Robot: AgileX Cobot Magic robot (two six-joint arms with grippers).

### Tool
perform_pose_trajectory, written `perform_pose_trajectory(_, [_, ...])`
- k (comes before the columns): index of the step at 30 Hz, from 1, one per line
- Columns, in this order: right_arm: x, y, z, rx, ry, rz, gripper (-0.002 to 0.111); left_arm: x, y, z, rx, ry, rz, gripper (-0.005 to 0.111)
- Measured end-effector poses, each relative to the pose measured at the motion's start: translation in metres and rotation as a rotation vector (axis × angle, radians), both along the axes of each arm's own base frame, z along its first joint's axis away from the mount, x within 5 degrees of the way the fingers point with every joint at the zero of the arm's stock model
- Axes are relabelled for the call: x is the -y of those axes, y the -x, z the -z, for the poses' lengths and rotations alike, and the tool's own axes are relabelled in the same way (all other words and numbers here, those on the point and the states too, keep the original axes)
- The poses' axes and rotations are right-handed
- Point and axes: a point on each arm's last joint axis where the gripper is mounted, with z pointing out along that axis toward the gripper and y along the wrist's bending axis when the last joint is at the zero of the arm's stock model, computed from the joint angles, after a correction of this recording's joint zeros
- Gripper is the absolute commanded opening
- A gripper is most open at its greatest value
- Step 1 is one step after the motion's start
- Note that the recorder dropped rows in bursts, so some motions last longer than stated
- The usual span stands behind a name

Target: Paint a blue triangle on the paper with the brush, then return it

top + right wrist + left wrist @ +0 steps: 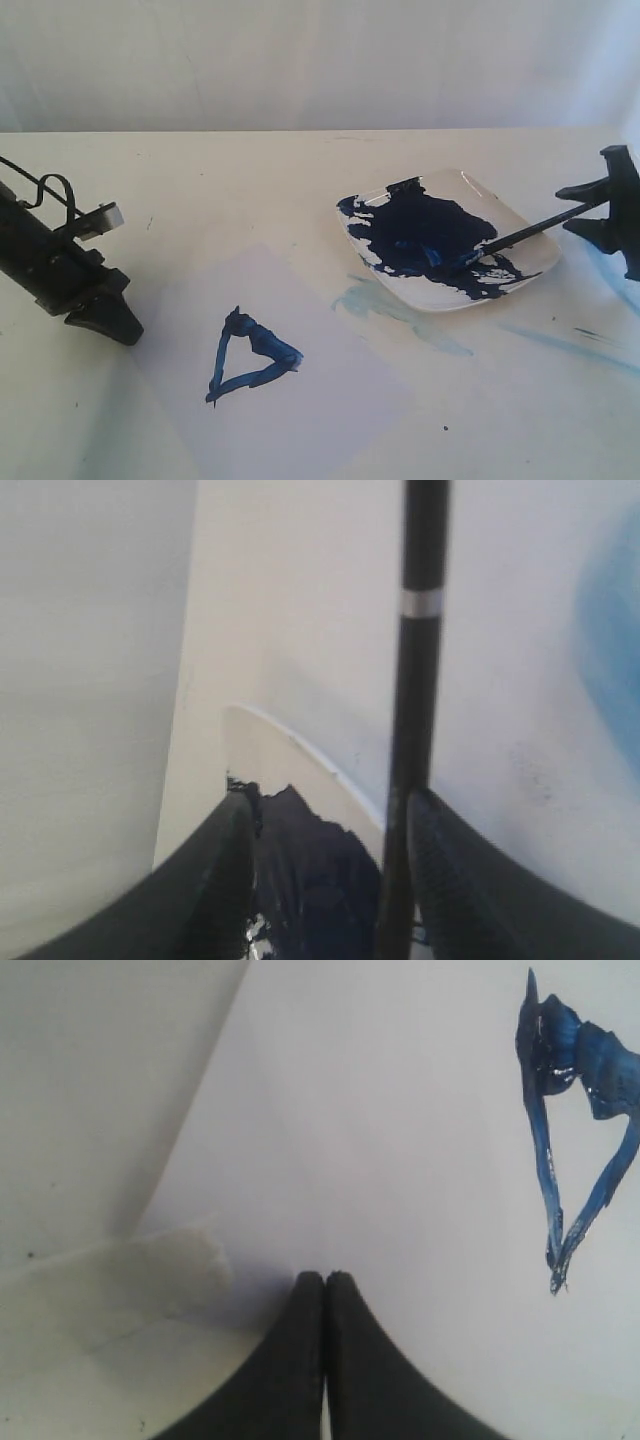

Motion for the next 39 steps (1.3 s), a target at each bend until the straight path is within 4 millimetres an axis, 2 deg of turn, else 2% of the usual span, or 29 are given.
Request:
perform_pose_trajectory(6, [0.011, 0.016, -0.032, 0.061, 0.077, -0.084, 0.046, -0.002, 0.002, -0.013, 0.043, -0.025, 0.022, 0.0])
perform_pose_trajectory(11, [0.021, 0.037, -0.051, 0.074, 0.121, -0.088, 0.046, -0.002, 0.004, -0.035, 0.111, -0.027, 0.02, 0.0])
perform_pose_trajectory(15, [0.022, 0.052, -0.077, 0.131, 0.158, -0.101, 0.041, -0.002, 0.006, -0.06, 0.191, -0.023, 0.007, 0.0])
perform_pose_trajectory(18, [0.017, 0.061, -0.098, 0.185, 0.192, -0.152, 0.027, -0.001, 0.009, -0.08, 0.258, -0.013, -0.009, 0.0])
perform_pose_trajectory(21, [0.012, 0.071, -0.12, 0.242, 0.232, -0.21, 0.004, 0.0, 0.014, -0.104, 0.329, 0.004, -0.027, 0.0])
perform_pose_trajectory(22, [0.01, 0.074, -0.126, 0.255, 0.247, -0.225, 0.0, 0.0, 0.017, -0.112, 0.352, 0.013, -0.033, 0.0])
perform_pose_trajectory(26, [0.004, 0.089, -0.15, 0.315, 0.311, -0.254, 0.0, 0.001, 0.033, -0.142, 0.464, 0.034, -0.085, 0.0])
perform_pose_trajectory(31, [0.003, 0.103, -0.18, 0.392, 0.405, -0.206, 0.0, 0.0, 0.055, -0.176, 0.592, 0.041, -0.109, 0.0])
perform_pose_trajectory(33, [0.001, 0.105, -0.185, 0.407, 0.412, -0.206, 0.0, -0.001, 0.06, -0.184, 0.624, 0.042, -0.113, 0.0])
perform_pose_trajectory(39, [-0.003, 0.109, -0.186, 0.418, 0.386, -0.253, 0.0, -0.001, 0.059, -0.186, 0.644, 0.035, -0.126, 0.0])
